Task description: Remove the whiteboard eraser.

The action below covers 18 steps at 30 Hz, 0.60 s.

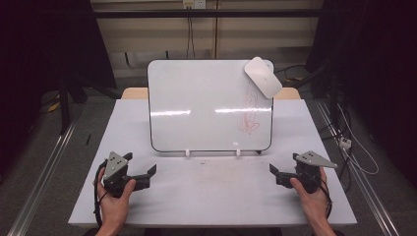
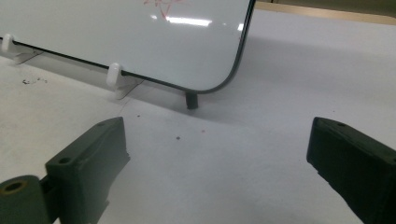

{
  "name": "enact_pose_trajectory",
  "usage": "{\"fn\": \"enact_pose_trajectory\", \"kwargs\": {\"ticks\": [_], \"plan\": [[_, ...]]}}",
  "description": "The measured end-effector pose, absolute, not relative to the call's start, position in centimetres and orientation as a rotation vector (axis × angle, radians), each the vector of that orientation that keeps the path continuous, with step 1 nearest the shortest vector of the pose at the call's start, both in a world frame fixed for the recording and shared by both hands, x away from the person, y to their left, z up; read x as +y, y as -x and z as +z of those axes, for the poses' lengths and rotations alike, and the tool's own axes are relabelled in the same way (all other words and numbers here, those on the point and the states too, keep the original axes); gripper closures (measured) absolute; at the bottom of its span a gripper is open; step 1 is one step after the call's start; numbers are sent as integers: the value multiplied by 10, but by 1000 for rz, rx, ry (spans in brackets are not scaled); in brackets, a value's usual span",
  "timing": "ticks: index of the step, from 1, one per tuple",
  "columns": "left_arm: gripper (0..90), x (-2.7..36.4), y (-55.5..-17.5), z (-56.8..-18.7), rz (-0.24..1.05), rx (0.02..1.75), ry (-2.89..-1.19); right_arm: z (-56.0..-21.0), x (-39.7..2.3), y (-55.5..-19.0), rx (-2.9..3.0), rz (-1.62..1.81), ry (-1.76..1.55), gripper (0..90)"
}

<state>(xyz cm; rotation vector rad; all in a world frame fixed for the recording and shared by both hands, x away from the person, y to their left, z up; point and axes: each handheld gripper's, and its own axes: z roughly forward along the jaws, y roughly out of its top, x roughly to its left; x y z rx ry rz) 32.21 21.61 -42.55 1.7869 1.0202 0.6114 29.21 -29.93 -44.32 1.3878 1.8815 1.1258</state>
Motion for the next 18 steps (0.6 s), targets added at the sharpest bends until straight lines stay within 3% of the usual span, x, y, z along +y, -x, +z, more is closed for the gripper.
{"fn": "enact_pose_trajectory", "kwargs": {"ticks": [18], "plan": [[50,214,-323,-426,583,996,-1800,-447,-302,-295,1815,1114,-1384,43]]}}
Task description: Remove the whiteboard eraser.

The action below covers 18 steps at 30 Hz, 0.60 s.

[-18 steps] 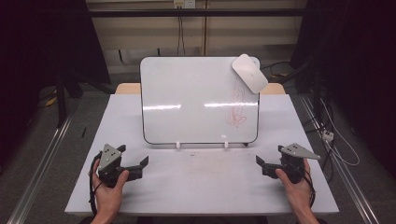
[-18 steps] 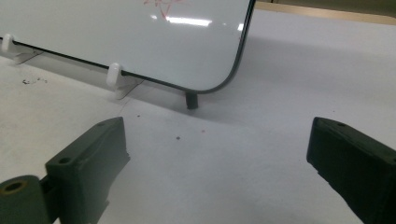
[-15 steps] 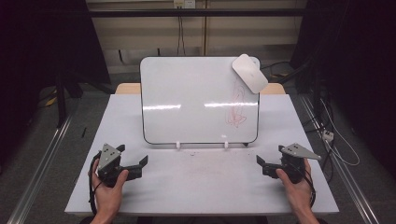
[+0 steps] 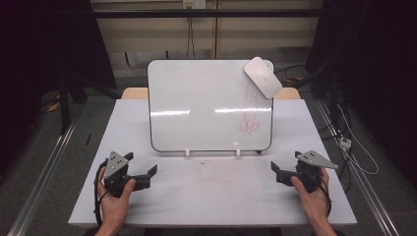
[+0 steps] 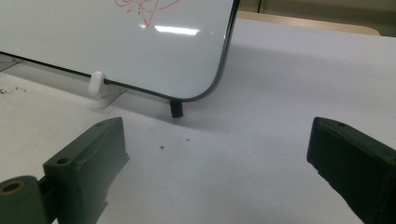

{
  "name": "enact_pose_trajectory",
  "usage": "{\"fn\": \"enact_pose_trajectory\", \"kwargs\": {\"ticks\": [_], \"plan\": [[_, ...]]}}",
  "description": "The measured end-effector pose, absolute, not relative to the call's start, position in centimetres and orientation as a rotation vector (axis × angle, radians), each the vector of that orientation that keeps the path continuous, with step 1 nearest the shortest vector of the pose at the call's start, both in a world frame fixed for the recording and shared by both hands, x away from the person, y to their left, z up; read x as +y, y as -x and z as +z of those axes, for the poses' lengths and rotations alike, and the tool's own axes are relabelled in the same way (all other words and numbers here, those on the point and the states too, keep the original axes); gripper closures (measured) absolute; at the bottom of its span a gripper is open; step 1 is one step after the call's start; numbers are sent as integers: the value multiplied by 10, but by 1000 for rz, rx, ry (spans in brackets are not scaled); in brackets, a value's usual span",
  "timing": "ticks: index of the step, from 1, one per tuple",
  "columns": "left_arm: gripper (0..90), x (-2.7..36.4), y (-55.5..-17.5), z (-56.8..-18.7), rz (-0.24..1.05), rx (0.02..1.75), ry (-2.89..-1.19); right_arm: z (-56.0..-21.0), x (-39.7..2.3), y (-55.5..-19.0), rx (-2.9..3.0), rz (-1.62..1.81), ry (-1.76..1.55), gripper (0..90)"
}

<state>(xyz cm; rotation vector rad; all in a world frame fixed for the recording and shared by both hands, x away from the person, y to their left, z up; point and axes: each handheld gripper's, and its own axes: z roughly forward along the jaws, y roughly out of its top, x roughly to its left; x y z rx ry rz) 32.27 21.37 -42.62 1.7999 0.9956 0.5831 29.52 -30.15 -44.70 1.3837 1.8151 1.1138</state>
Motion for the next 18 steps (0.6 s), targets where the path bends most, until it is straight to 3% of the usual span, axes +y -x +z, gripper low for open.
{"fn": "enact_pose_trajectory", "kwargs": {"ticks": [18], "plan": [[50,215,-326,-427,559,1015,-1800,-433,-295,-312,1841,1213,-1332,39]]}}
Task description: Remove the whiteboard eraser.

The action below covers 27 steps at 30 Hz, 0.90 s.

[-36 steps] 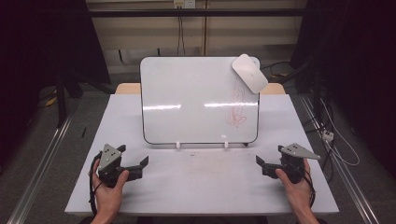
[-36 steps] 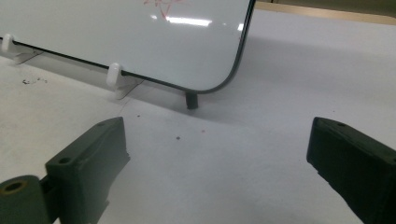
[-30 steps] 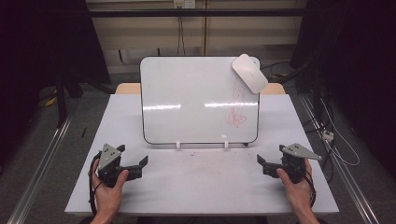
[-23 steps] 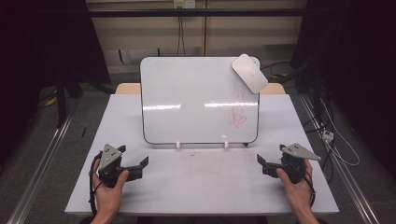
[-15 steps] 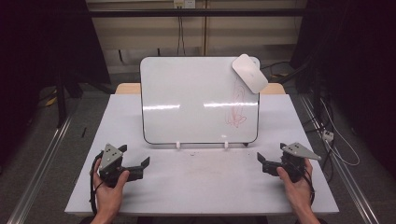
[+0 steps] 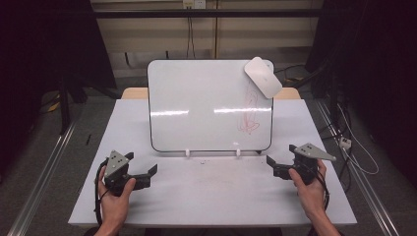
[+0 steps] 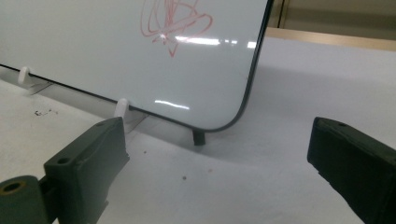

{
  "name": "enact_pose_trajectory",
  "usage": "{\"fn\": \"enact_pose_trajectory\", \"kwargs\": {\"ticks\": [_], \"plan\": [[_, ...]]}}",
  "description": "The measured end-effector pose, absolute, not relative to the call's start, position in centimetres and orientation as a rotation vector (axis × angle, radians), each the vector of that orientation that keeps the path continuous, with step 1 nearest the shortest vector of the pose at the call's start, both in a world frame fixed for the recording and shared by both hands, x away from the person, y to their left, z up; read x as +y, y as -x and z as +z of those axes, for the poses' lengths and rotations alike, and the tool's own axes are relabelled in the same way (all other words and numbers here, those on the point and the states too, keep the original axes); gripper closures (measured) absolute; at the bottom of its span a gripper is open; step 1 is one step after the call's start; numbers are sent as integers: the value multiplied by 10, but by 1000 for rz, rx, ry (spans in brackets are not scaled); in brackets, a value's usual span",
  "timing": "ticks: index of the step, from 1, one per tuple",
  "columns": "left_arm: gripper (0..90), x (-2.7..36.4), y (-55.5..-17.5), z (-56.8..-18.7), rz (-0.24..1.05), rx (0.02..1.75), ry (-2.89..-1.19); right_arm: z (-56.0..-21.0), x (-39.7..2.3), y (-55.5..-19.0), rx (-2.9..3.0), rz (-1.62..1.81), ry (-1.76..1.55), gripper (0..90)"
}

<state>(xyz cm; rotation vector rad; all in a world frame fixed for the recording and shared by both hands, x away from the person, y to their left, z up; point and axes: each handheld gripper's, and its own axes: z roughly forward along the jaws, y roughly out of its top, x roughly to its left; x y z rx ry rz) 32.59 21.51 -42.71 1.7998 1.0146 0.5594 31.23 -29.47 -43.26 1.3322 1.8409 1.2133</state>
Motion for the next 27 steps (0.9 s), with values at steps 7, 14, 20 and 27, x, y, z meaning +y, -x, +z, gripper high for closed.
{"fn": "enact_pose_trajectory", "kwargs": {"ticks": [7,14,20,27], "plan": [[50,215,-326,-425,561,1009,-1773,-413,-296,-328,1828,1200,-1289,38],[50,217,-327,-427,566,1009,-1795,-390,-294,-348,1836,1151,-1225,57],[50,217,-326,-427,566,999,-1799,-365,-288,-366,1820,1108,-1170,44],[50,217,-325,-426,572,995,-1802,-336,-283,-388,1804,1057,-1104,50]]}}
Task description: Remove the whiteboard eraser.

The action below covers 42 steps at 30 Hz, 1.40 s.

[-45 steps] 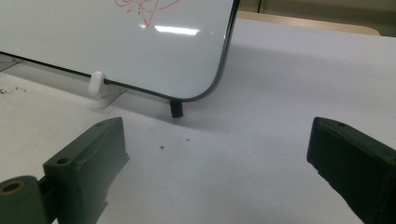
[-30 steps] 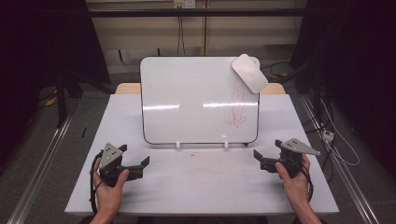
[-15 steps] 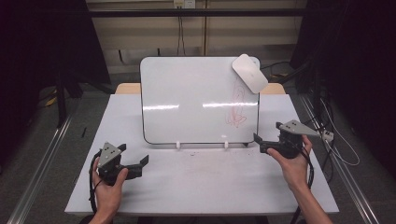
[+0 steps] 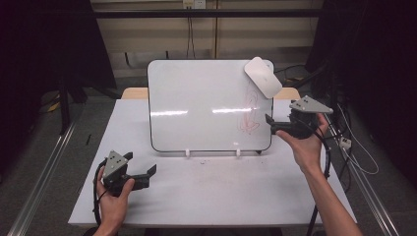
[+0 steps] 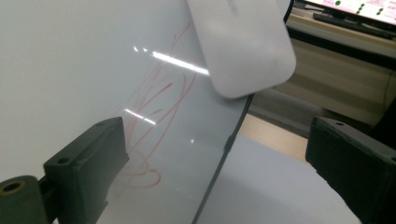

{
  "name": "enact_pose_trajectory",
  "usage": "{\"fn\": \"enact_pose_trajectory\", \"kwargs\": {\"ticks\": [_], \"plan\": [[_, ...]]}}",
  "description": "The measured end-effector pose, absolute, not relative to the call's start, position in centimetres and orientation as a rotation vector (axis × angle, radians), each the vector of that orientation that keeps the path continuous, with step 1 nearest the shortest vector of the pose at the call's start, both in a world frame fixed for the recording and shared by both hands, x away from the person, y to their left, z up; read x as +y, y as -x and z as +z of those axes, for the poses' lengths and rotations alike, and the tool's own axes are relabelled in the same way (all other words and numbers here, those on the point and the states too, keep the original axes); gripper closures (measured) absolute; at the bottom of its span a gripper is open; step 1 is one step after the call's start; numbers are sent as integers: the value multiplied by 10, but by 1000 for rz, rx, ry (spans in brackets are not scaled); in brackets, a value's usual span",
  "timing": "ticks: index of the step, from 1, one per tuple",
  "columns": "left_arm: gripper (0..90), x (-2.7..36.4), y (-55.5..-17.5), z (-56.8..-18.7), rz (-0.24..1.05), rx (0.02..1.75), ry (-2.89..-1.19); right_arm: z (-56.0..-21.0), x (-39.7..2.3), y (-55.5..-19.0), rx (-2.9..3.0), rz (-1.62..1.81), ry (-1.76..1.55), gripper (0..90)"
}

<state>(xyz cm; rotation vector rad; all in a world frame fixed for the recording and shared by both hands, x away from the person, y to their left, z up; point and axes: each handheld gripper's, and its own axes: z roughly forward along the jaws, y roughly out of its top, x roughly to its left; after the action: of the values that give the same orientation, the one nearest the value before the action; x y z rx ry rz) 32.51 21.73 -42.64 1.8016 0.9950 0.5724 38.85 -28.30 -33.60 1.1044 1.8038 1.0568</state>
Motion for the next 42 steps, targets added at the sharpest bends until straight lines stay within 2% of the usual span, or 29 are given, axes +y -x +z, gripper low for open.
{"fn": "enact_pose_trajectory", "kwargs": {"ticks": [8,12,22,35,42], "plan": [[50,217,-325,-428,568,999,-1808,-315,-277,-412,1808,1003,-1044,80],[50,217,-326,-428,561,999,-1807,-302,-272,-433,1828,969,-1008,161],[50,219,-328,-429,547,1002,-1817,-296,-258,-466,1872,878,-974,201],[50,221,-328,-430,544,1010,-1814,-301,-251,-486,1902,856,-984,280],[50,220,-328,-430,542,1011,-1813,-299,-249,-488,1927,810,-966,295]]}}
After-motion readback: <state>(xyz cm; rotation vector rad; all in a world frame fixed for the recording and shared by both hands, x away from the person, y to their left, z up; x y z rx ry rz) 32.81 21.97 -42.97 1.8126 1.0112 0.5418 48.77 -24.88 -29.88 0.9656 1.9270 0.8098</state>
